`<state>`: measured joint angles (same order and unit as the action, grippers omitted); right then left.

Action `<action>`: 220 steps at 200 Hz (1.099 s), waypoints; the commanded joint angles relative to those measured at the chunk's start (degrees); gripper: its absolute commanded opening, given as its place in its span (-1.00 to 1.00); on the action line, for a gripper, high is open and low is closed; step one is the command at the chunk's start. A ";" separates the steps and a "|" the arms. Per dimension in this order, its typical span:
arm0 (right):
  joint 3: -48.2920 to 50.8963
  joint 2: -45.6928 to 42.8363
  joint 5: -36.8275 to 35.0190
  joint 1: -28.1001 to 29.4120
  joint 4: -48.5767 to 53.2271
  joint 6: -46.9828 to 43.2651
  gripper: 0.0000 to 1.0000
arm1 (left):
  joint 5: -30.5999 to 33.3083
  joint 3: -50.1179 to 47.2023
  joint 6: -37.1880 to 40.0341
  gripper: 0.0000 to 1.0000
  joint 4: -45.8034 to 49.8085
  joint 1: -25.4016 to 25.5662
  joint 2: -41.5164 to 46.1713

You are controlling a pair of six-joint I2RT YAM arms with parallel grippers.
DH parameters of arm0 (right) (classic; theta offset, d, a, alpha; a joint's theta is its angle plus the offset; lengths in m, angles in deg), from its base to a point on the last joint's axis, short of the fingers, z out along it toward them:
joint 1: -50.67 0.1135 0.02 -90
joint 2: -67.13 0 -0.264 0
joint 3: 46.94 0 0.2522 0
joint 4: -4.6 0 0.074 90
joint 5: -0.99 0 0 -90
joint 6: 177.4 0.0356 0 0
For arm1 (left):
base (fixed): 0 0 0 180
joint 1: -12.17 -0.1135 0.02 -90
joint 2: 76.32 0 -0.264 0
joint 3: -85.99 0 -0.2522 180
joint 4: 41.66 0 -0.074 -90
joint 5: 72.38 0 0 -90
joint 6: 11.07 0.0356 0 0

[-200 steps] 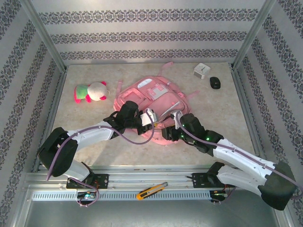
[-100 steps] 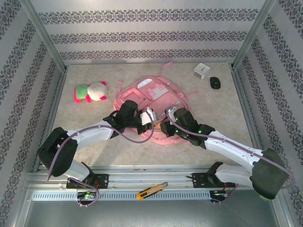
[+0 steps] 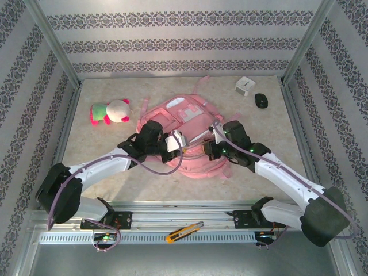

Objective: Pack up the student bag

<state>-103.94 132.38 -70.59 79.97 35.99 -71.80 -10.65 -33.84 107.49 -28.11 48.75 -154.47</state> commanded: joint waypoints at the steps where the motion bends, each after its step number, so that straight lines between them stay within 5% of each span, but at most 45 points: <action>1: -2.31 2.61 -1.83 -3.55 7.73 -2.87 -1.00 | 8.26 -1.27 -0.14 -1.00 8.42 -2.43 4.62; 27: -2.89 5.01 0.61 -3.40 7.71 -2.17 -1.00 | 10.67 -3.03 -4.23 -0.96 8.32 -2.92 6.80; 62: -2.07 5.96 0.83 -1.27 5.23 -0.21 -1.00 | 13.98 -3.59 -23.80 -0.26 3.53 -2.91 8.71; 85: -1.15 5.90 -0.71 1.91 4.09 1.61 -1.00 | 21.65 -4.91 -39.73 0.07 1.10 -2.87 9.74; 127: 1.74 4.67 -3.58 6.94 1.39 5.59 -1.00 | 33.28 -6.05 -58.00 0.09 4.75 -3.08 9.87; 220: 5.37 4.77 -7.80 16.08 -7.87 13.80 -1.00 | 30.26 -1.99 -57.95 0.02 -2.07 -8.12 -5.65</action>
<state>-99.51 137.63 -77.43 93.57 28.71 -61.14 17.69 -39.32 50.40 -26.14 42.54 -156.00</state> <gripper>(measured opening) 0.042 0.510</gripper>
